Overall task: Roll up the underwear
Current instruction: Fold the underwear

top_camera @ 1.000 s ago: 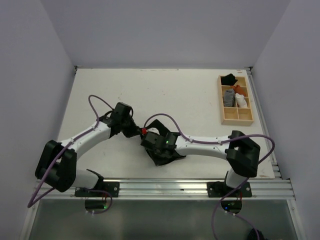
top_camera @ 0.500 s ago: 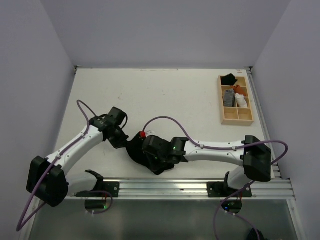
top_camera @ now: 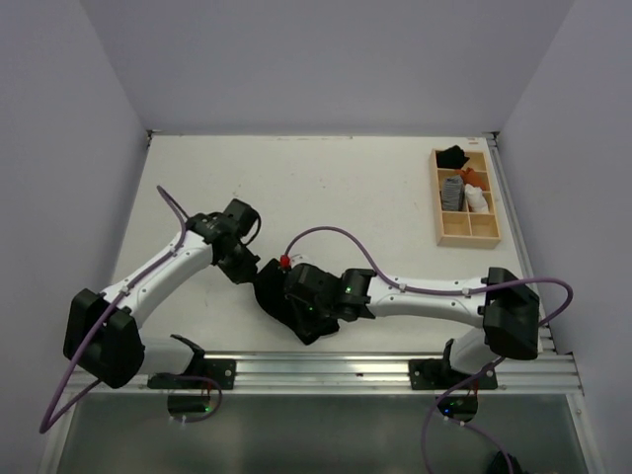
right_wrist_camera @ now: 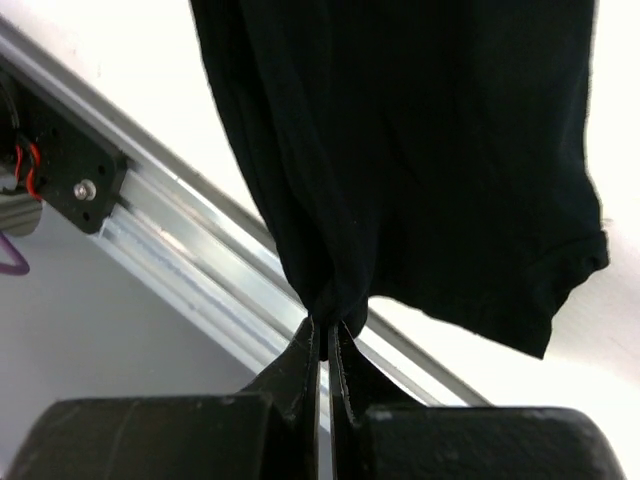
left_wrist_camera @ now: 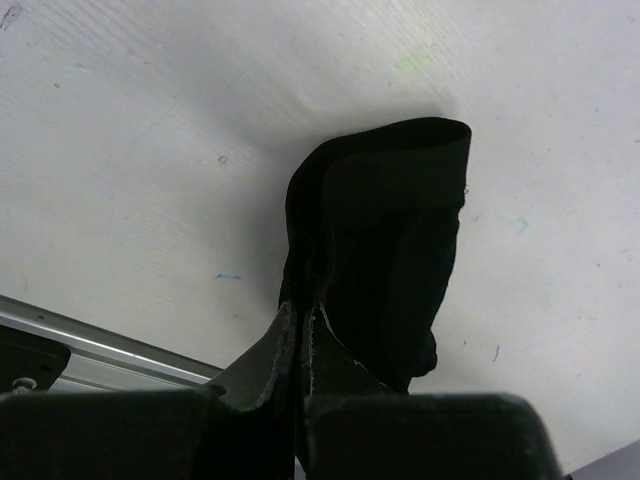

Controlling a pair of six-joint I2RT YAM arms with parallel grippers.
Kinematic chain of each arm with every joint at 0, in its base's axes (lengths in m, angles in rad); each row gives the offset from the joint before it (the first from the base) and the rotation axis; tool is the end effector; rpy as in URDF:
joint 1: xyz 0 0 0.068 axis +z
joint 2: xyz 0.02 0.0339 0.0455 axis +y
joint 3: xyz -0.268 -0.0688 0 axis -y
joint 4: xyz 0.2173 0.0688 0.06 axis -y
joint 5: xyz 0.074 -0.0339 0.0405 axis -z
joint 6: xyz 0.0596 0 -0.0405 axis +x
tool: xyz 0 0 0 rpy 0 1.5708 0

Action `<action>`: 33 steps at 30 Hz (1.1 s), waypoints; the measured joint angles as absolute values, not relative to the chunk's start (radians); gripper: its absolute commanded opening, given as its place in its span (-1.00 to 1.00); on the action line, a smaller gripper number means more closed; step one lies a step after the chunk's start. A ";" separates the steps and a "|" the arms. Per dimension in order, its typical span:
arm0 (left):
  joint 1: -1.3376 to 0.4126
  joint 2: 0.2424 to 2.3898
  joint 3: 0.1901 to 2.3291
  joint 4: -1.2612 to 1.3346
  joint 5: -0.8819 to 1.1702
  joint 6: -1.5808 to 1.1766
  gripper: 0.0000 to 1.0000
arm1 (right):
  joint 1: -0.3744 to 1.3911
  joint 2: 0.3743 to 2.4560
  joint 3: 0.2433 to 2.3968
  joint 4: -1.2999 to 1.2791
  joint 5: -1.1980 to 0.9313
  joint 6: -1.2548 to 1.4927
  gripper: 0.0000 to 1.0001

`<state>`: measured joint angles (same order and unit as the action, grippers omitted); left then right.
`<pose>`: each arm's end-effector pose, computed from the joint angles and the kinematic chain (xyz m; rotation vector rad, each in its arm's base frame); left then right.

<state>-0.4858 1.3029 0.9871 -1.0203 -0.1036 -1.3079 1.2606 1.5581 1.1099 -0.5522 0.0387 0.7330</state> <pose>0.1844 -0.0904 0.2319 -1.1789 2.6601 -0.1739 0.0970 0.2950 0.2290 -0.6965 2.6382 0.6431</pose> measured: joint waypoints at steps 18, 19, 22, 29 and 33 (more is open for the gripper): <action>-0.604 1.688 1.322 -1.045 -0.147 -1.295 -1.00 | 1.063 1.456 0.911 -0.423 0.008 0.735 -1.00; -0.612 1.730 1.353 -1.056 -0.154 -1.289 -1.00 | 1.051 1.451 0.900 -0.416 0.007 0.735 -1.00; -0.642 1.841 1.452 -1.083 -0.171 -1.266 -1.00 | 1.021 1.433 0.864 -0.389 0.005 0.737 -1.00; -0.704 1.943 1.581 -1.100 -0.183 -1.233 -1.00 | 1.011 1.361 0.853 -0.427 -0.013 0.731 -0.37; -0.723 1.948 1.598 -1.088 -0.182 -1.224 -1.00 | 0.963 1.231 0.860 -0.476 -0.008 0.725 -0.24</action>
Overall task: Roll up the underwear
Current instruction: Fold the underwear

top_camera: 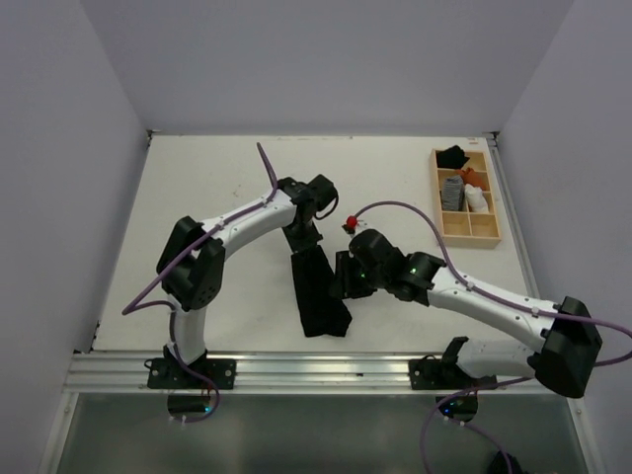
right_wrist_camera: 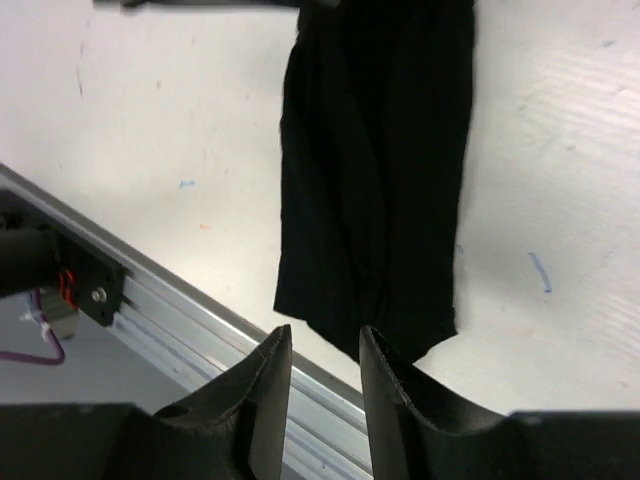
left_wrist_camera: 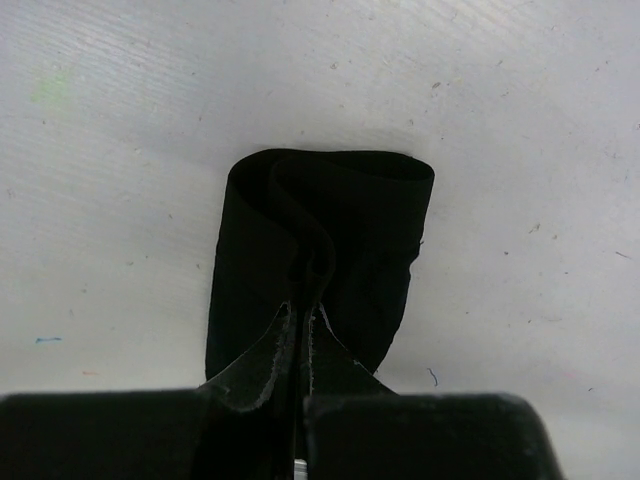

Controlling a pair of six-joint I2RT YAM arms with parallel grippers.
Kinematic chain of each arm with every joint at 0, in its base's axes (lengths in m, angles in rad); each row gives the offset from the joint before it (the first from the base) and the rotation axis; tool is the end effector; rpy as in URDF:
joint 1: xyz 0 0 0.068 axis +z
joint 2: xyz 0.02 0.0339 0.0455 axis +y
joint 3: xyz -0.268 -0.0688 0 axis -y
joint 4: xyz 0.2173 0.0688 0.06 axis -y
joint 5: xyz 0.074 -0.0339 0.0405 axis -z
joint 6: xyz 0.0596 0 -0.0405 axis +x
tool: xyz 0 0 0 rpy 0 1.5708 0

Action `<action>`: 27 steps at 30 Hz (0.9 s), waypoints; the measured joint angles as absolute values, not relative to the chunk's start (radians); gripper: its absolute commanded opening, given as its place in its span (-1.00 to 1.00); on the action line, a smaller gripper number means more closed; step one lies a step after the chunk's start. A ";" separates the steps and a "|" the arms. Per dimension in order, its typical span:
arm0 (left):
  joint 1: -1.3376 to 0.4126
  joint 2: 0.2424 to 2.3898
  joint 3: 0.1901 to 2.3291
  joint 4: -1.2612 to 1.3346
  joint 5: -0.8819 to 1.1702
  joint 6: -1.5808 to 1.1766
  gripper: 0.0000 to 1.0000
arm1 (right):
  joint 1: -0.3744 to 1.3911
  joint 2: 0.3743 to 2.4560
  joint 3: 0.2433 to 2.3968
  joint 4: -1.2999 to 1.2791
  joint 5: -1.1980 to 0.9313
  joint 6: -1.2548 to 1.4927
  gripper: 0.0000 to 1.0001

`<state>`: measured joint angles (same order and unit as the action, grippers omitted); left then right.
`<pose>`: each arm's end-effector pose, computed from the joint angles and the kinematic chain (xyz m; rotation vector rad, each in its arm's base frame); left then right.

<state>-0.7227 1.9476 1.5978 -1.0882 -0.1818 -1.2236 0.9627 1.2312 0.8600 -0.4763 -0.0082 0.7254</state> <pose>0.2778 -0.2306 0.2131 -0.7401 2.8216 -0.0107 0.1387 0.2001 0.2431 -0.3082 2.5517 0.7336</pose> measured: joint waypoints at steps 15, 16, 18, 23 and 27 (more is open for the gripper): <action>-0.748 1.960 1.598 -1.034 -0.154 -1.200 -1.00 | 0.687 1.492 0.870 -0.409 -0.108 0.664 -0.28; -0.749 1.960 1.598 -1.031 -0.151 -1.194 -1.00 | 0.678 1.512 0.870 -0.392 -0.127 0.661 -0.28; -0.749 1.960 1.598 -1.025 -0.147 -1.192 -1.00 | 0.664 1.547 0.870 -0.359 -0.163 0.658 -0.28; -0.749 1.960 1.598 -0.997 -0.131 -1.192 -1.00 | 0.652 1.597 0.869 -0.286 -0.223 0.656 -0.32; -0.750 1.960 1.598 -0.964 -0.112 -1.193 -1.00 | 0.653 1.634 0.869 -0.246 -0.239 0.662 -0.38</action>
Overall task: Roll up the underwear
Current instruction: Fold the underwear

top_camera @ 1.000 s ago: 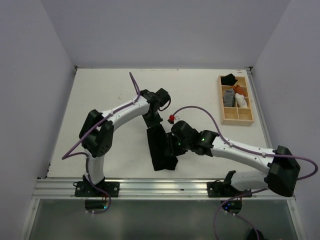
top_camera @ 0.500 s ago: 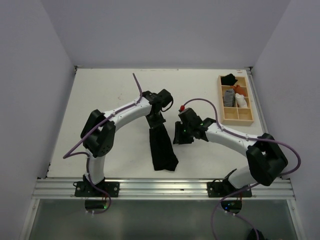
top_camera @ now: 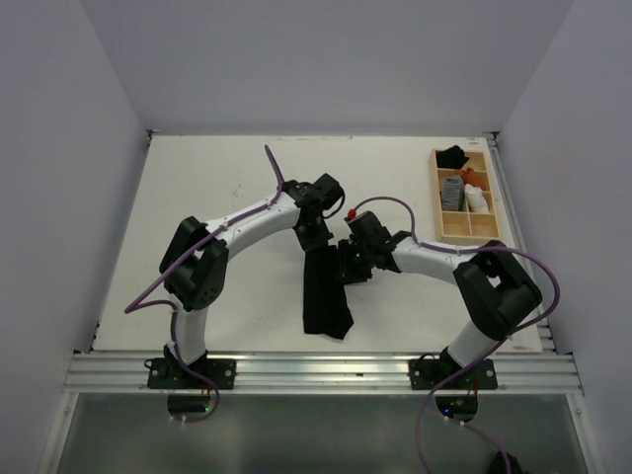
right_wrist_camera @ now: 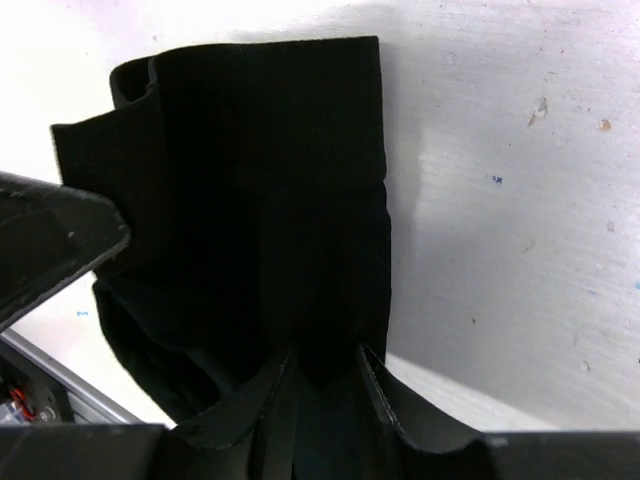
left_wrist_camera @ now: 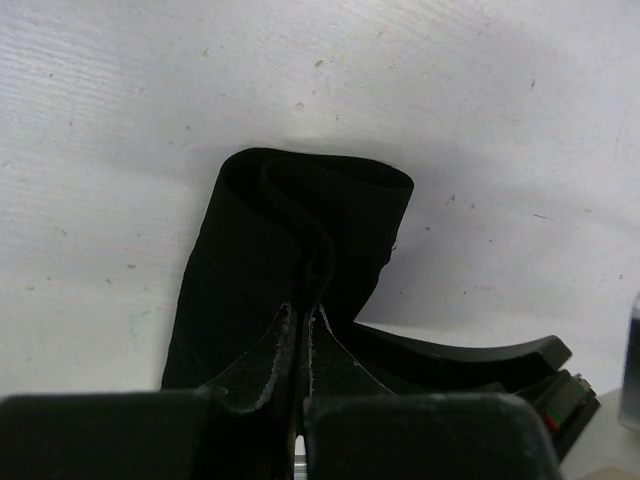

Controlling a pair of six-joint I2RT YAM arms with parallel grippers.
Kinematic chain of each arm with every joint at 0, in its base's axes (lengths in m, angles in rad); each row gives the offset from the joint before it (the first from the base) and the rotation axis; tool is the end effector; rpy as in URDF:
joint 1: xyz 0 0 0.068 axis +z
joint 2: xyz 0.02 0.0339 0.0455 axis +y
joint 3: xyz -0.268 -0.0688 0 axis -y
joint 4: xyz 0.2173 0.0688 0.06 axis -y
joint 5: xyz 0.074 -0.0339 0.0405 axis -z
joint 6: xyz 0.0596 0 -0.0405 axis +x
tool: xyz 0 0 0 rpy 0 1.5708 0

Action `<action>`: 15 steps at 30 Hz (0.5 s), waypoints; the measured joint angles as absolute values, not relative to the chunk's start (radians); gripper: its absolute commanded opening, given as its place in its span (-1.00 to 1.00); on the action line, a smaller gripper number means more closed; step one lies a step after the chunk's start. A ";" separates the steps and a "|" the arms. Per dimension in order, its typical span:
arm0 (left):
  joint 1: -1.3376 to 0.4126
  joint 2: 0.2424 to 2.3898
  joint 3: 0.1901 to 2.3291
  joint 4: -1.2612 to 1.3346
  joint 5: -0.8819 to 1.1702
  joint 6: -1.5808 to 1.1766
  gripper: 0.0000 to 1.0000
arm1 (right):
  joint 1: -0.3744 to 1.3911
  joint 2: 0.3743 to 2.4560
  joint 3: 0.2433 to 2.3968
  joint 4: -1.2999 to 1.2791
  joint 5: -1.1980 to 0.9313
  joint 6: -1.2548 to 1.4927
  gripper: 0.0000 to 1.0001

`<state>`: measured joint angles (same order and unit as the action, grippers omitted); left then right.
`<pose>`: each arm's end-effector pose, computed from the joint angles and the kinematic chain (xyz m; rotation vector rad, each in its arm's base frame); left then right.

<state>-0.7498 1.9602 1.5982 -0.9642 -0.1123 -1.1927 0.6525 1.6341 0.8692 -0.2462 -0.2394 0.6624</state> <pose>0.2815 -0.2530 0.2113 -0.6575 2.8292 -0.2026 0.2340 0.1966 0.1620 -0.0813 2.7466 0.7437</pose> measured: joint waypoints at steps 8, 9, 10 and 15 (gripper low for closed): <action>-0.756 1.960 1.598 -0.902 -0.083 -1.193 -1.00 | 0.652 1.652 0.857 -0.210 -0.246 0.683 -0.44; -0.756 1.960 1.598 -0.897 -0.081 -1.193 -1.00 | 0.652 1.652 0.854 -0.208 -0.246 0.686 -0.43; -0.757 1.960 1.598 -0.894 -0.081 -1.193 -1.00 | 0.652 1.652 0.853 -0.207 -0.246 0.688 -0.43; -0.762 1.960 1.597 -0.891 -0.082 -1.192 -1.00 | 0.622 1.628 0.852 -0.231 -0.248 0.688 -0.31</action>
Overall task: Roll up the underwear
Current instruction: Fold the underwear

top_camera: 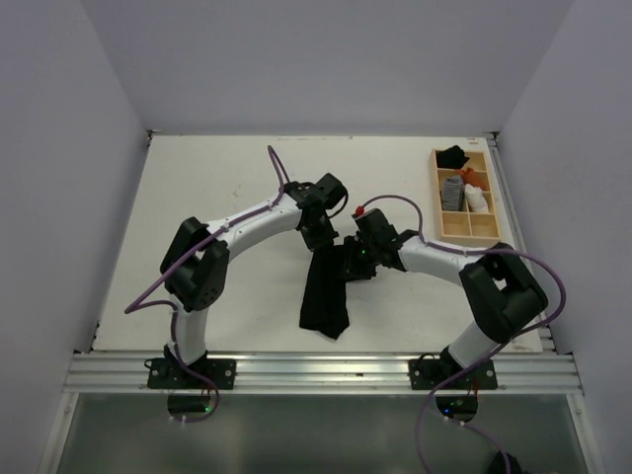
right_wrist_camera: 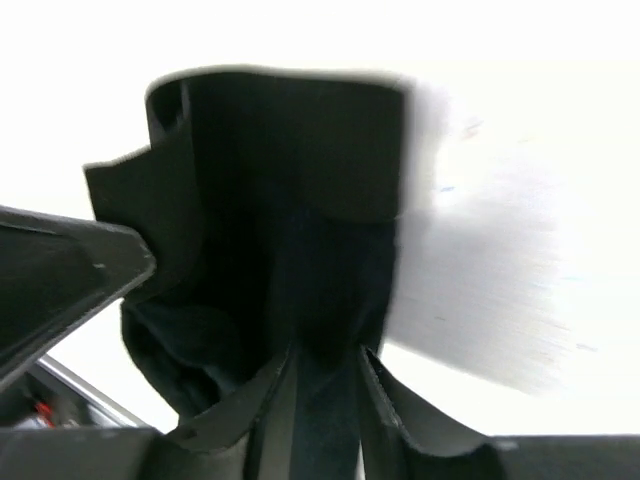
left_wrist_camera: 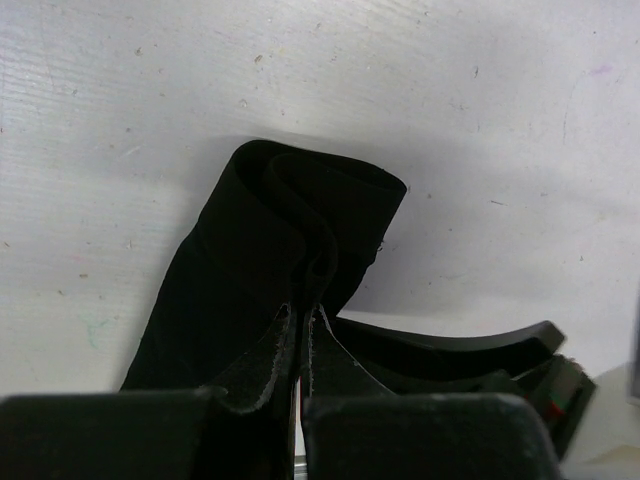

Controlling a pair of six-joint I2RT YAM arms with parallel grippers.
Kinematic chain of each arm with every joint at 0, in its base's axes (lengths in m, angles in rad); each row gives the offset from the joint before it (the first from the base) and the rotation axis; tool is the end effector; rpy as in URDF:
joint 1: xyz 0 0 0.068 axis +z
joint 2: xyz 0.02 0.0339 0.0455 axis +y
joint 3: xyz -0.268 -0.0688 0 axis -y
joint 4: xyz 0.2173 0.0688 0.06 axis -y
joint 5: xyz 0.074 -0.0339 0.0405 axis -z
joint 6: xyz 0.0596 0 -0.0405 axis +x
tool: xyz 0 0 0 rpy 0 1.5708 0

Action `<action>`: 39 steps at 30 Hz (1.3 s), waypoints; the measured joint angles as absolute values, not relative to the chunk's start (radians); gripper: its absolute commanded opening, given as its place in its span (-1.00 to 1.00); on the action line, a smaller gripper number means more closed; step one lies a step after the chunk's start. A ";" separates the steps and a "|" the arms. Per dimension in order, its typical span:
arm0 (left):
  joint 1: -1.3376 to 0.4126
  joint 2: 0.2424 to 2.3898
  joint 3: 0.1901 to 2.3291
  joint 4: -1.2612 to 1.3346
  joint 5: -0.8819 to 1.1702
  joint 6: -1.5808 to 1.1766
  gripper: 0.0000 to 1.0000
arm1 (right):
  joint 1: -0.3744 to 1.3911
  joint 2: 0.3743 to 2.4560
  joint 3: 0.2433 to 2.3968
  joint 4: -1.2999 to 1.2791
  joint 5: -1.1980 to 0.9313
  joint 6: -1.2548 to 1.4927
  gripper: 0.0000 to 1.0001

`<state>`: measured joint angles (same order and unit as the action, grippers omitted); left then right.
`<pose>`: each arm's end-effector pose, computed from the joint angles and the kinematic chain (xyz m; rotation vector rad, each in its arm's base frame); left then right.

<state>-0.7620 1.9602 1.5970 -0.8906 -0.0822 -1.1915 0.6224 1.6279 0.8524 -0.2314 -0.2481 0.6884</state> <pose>0.2839 -0.2642 0.2136 -0.6322 2.8098 -0.3152 0.2376 0.1885 0.1604 -0.0085 2.7455 0.7556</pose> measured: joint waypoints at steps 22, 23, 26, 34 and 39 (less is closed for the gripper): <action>-0.764 1.960 1.595 -0.871 -0.081 -1.162 -1.00 | 0.407 1.782 1.016 -0.265 -0.415 0.658 -0.42; -0.764 1.961 1.595 -0.867 -0.081 -1.158 -1.00 | 0.407 1.782 1.015 -0.261 -0.416 0.661 -0.52; -0.770 1.962 1.595 -0.846 -0.078 -1.154 -1.00 | 0.407 1.782 1.008 -0.234 -0.418 0.675 -0.67; -0.790 1.962 1.589 -0.789 -0.054 -1.135 -1.00 | 0.406 1.782 0.977 -0.178 -0.422 0.714 -0.87; -0.799 1.969 1.589 -0.761 -0.042 -1.132 -1.00 | 0.406 1.782 0.970 -0.164 -0.422 0.722 -0.88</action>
<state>-0.7990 1.9694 1.5887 -0.7609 -0.0418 -1.1320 0.4065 1.7821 0.9695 -0.1638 -0.4225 0.7223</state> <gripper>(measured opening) 0.016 0.082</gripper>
